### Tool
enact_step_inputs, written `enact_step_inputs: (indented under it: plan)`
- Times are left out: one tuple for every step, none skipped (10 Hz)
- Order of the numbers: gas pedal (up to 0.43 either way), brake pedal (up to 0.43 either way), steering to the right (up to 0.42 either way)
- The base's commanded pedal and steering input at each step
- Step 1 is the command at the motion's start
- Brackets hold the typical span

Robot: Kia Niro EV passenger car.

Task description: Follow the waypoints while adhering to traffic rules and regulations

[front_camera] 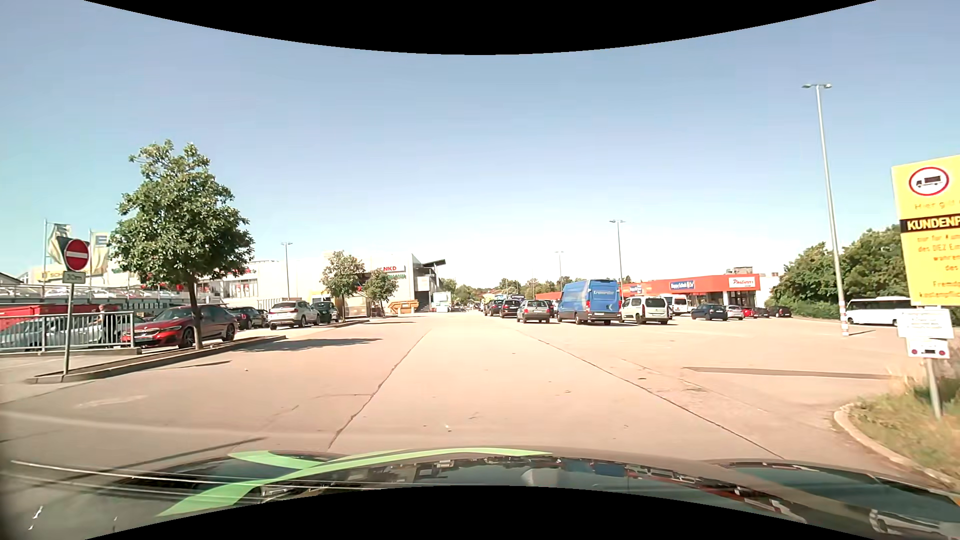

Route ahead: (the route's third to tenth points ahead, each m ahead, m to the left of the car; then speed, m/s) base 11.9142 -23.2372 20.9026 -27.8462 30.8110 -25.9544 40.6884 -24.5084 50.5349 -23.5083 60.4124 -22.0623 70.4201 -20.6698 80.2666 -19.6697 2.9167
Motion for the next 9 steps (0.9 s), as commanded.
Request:
enact_step_inputs:
  plan:
    - [0.000, 0.000, -0.041]
    - [0.000, 0.000, -0.021]
    - [0.000, 0.000, 0.000]
    - [0.000, 0.000, 0.015]
    - [0.008, 0.000, 0.023]
    - [0.008, 0.000, 0.038]
    - [0.039, 0.000, 0.067]
    - [0.059, 0.000, 0.095]
    - [0.059, 0.000, 0.121]
